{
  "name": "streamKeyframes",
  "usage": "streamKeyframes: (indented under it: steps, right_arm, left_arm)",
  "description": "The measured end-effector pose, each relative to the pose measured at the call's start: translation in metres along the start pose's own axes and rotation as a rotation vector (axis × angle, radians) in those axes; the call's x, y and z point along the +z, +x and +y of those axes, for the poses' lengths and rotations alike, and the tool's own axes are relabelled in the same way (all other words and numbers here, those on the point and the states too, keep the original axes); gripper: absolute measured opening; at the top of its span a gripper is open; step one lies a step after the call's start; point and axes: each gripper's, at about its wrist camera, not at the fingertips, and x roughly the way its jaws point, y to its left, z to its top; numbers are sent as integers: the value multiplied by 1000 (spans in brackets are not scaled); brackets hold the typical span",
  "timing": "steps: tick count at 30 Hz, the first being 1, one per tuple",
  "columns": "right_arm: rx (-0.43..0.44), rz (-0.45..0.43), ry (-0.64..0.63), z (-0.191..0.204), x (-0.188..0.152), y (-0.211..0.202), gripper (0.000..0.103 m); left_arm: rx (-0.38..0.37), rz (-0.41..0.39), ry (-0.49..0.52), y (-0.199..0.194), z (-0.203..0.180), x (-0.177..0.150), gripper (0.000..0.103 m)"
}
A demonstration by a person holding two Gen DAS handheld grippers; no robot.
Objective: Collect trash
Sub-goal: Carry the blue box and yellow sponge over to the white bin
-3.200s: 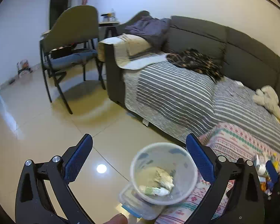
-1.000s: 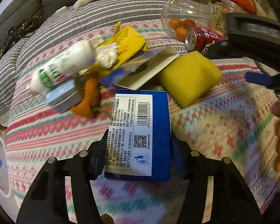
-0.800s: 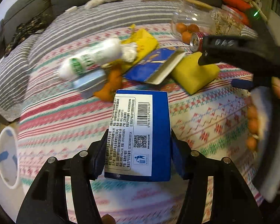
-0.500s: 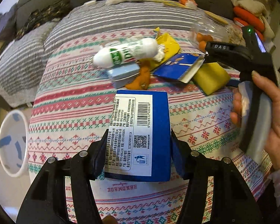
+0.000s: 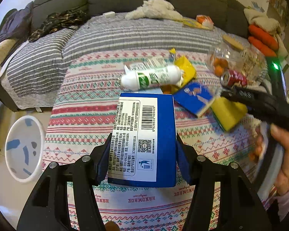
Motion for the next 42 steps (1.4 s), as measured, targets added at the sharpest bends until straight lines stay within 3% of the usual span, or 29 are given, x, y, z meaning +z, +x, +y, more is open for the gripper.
streamKeyframes:
  steps: [10, 22, 42]
  right_arm:
    - [76, -120, -16, 7, -7, -60, 49]
    - [133, -160, -110, 50, -23, -74, 49]
    - [257, -167, -322, 153, -74, -83, 50]
  left_arm:
    - [-12, -85, -44, -25, 9, 6, 57]
    - [33, -99, -81, -34, 37, -1, 56]
    - [188, -138, -285, -73, 156, -9, 57]
